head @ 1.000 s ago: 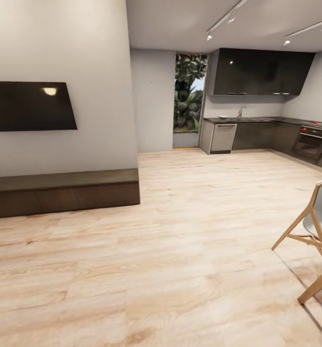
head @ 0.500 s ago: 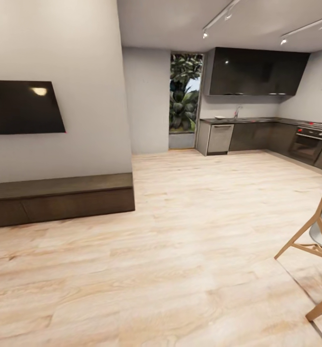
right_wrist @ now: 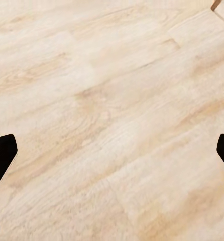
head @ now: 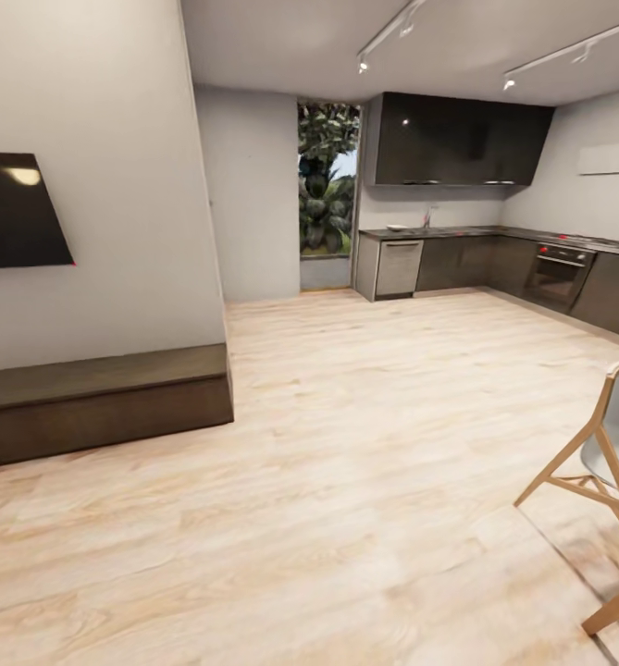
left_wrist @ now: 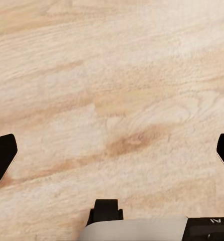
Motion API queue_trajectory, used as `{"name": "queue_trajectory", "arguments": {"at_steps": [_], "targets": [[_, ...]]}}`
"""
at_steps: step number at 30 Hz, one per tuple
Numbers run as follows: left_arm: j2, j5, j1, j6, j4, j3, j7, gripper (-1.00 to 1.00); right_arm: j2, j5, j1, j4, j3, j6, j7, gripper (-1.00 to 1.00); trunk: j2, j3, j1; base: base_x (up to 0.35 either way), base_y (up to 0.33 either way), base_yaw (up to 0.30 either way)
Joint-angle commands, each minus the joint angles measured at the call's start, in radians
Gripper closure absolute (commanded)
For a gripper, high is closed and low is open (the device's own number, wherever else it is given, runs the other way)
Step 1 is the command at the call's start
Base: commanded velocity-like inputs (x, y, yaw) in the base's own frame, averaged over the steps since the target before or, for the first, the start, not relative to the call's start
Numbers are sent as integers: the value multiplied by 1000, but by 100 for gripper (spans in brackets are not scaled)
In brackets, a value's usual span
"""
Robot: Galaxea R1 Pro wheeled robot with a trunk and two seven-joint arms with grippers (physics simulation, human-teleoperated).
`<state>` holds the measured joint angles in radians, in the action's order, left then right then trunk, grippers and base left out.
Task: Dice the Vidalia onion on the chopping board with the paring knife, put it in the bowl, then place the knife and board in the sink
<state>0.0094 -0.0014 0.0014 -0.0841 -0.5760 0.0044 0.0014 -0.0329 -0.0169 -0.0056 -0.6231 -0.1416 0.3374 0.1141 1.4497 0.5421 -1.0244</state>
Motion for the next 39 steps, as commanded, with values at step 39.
{"name": "queue_trajectory", "arguments": {"at_steps": [39], "targets": [[0, 0, 0, -2, -1, 0, 0, -100, -1, -1, 0, 0, -2, 5, -1, -100, 0, 1, -1, 344, 17, -34]]}}
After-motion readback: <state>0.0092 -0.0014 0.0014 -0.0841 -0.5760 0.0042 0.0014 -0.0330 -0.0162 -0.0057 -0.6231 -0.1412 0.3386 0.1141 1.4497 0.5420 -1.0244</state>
